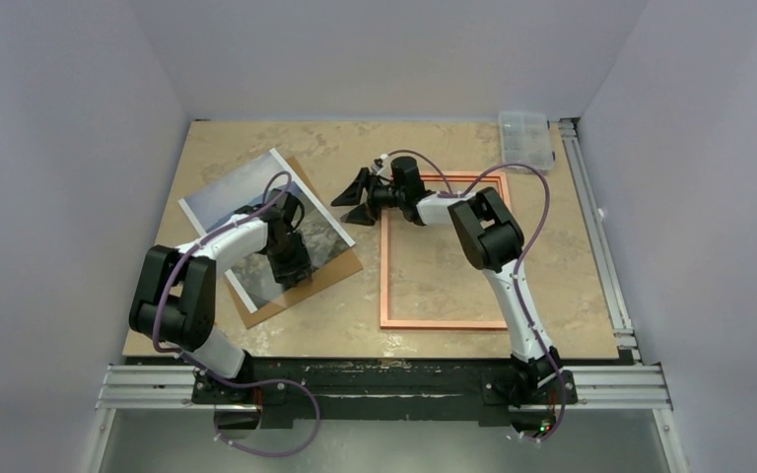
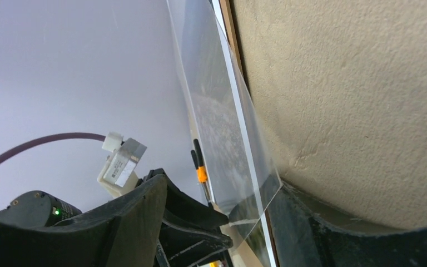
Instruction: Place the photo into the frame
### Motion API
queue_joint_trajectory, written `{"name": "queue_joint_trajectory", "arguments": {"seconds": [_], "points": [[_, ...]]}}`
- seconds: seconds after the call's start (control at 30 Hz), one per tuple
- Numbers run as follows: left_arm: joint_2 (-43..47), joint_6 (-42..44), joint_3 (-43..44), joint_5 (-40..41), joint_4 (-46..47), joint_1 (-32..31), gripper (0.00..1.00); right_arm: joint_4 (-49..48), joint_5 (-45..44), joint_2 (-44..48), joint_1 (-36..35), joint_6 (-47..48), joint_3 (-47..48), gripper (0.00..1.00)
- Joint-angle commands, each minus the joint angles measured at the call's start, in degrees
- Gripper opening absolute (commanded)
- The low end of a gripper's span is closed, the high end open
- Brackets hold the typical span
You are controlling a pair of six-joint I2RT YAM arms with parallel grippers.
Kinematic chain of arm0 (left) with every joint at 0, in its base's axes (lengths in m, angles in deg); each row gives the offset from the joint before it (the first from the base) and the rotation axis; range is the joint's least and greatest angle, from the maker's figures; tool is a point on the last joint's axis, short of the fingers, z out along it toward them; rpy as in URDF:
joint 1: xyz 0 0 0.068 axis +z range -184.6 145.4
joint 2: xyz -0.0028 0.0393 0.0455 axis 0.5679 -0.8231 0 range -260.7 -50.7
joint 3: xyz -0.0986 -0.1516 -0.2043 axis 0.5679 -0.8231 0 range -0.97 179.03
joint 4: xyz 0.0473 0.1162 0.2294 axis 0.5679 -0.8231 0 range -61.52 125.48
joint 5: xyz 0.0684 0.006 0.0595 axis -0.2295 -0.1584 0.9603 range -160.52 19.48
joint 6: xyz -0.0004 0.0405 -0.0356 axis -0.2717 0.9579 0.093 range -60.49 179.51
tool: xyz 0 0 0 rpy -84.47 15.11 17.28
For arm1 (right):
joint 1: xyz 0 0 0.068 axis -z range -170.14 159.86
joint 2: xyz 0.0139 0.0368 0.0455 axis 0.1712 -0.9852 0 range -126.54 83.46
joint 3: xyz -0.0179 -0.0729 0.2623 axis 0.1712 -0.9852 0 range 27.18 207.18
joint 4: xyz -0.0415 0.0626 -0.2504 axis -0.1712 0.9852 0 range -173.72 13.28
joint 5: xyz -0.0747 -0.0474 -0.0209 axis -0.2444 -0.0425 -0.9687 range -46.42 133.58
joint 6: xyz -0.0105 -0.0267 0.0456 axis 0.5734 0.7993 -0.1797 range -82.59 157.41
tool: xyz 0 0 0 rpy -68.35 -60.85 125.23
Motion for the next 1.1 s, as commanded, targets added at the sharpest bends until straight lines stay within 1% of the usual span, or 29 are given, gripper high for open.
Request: {"name": "queue_joint_trajectory", "arguments": {"seconds": [0.0, 0.1, 0.3, 0.5, 0.63, 0.73, 0.8, 0.83, 0.93, 1.0, 1.07], "points": [[-1.5, -0.3, 0.4, -1.7, 1.7, -1.6, 0.42, -10.0, 1.4, -1.1, -0.3, -7.6, -2.7, 0.62], [-1.9, -0.5, 0.6, -1.4, 1.6, -2.4, 0.41, -13.2, 1.4, -0.9, -0.4, -9.1, -3.1, 0.57], [-1.8, -1.0, 1.1, -0.8, 1.4, -3.7, 0.41, -13.4, 2.0, -1.0, -1.2, -9.0, -2.2, 0.42], [-0.9, -1.2, 1.2, -0.6, 1.4, -4.3, 0.41, -11.9, 2.2, -0.9, -1.6, -7.7, -2.7, 0.2], [1.4, -1.3, 1.1, -0.5, 1.5, -4.4, 0.45, -8.5, 2.3, 0.9, -1.6, -4.5, -2.8, 0.01], [6.1, -1.3, 1.1, -0.8, 1.8, -4.3, 0.54, -4.1, 2.2, 3.5, -1.6, -0.4, -2.7, 0.0], [10.2, -1.3, 1.0, -1.5, 2.4, -4.3, 0.62, -1.3, 1.8, 6.1, -1.4, 2.3, -3.5, 0.0], [12.4, -1.4, 1.0, -2.0, 2.9, -4.4, 0.69, -0.1, 1.2, 7.9, -1.2, 3.5, -4.3, 0.0], [18.8, -2.0, 0.8, -3.3, 4.2, -4.4, 0.82, 2.0, -0.7, 14.1, -0.2, 6.1, -8.1, 0.0], [22.4, -2.6, 0.4, -4.2, 5.3, -4.3, 0.88, 2.0, -1.5, 18.5, 1.2, 7.2, -12.7, 0.0], [25.0, -3.2, 0.2, -4.8, 6.0, -4.3, 0.9, 2.3, -2.2, 23.0, 2.9, 8.4, -17.2, 0.0]]}}
